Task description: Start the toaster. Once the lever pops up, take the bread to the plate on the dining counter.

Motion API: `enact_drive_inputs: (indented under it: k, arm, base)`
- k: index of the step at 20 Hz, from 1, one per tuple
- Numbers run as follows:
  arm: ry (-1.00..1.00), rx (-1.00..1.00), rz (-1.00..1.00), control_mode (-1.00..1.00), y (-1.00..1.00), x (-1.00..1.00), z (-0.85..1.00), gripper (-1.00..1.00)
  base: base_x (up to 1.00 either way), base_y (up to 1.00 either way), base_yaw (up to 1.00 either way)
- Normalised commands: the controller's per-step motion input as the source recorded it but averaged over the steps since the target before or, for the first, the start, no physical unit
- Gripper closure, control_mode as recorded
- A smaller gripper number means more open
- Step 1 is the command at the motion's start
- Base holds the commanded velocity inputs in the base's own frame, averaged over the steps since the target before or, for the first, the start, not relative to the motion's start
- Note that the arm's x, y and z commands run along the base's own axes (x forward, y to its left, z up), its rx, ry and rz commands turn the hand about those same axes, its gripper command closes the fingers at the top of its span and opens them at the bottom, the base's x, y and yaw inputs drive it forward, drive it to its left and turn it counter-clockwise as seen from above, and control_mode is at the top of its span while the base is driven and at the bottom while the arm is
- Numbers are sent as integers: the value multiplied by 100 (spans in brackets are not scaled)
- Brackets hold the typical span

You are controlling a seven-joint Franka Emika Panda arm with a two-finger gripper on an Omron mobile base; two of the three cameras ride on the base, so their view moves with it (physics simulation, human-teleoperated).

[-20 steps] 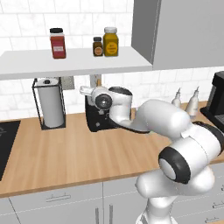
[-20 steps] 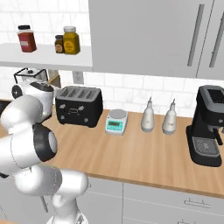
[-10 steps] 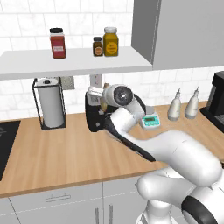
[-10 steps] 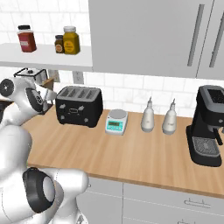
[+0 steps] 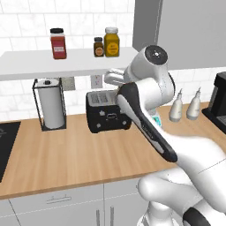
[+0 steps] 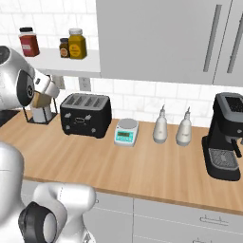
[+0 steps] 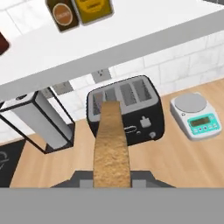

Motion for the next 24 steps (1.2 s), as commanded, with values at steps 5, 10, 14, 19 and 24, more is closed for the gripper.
enact_drive_inputs:
  k: [5,10,14,19,24]
  arm:
    - [13,-6,0,-100,-56,-71,35,100]
    - [2,-10,0,-100,-31,-46,1,100]
    - [0,-5,0,-100,-21,-6,-5,100]
    - [2,0,0,100,-2,-3,-1,100]
    - [0,0,0,100,0,0,0,100]
  base:
    - [0,0,0]
    - [0,0,0]
    - [0,0,0]
    - [-9,0,0]
    - [-100,0,-9]
